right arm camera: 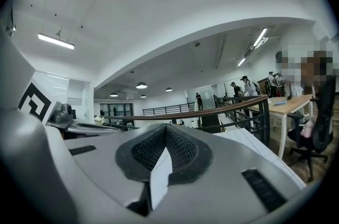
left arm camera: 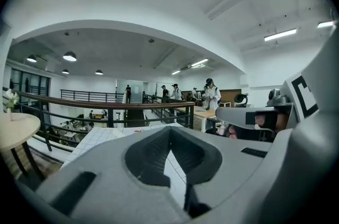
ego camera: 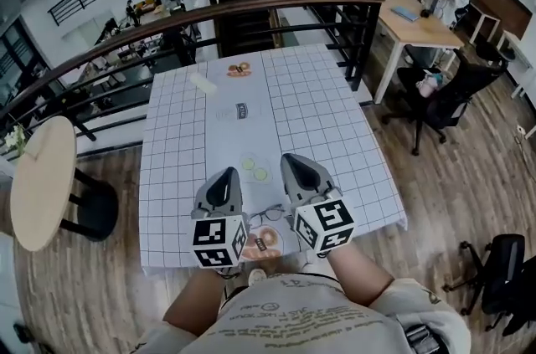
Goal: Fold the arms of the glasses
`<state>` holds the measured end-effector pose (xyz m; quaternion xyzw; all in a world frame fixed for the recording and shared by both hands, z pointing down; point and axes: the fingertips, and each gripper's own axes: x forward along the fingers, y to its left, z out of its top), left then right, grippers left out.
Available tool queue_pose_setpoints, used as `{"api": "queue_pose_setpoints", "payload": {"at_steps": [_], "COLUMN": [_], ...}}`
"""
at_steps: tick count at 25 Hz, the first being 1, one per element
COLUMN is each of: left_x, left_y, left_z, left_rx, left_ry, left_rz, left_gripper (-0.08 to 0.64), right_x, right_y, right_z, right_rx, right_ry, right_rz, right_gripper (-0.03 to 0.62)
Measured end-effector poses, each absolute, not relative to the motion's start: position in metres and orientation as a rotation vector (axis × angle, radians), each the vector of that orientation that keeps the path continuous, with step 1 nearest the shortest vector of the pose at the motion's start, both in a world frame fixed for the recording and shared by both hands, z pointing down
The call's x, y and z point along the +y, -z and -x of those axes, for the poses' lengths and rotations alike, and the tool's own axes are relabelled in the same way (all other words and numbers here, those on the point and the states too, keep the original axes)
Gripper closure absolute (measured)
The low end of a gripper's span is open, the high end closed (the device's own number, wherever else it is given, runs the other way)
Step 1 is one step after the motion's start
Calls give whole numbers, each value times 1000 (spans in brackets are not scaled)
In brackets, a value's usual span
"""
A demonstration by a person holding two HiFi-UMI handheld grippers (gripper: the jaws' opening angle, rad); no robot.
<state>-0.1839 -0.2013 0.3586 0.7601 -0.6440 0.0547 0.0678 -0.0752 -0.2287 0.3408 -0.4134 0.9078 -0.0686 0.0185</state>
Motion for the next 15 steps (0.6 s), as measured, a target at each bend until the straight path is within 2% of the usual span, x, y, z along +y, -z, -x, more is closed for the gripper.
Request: {"api": "queue_pose_setpoints", "payload": {"at_steps": [4, 15], "left_x": [-198, -196], "left_y": [-336, -334], "left_z": [190, 187], "left_rx": [-1991, -2004], "left_ry": [-171, -183], "left_rz": [-2288, -2301], "left_gripper": [547, 547], "right_x": [-224, -221], "right_y": [-319, -325], "right_z": [85, 91], "right_rx": [2825, 2866], "right_ry": [163, 181], "right_rz": [1244, 1230], "right_gripper": [578, 578]}}
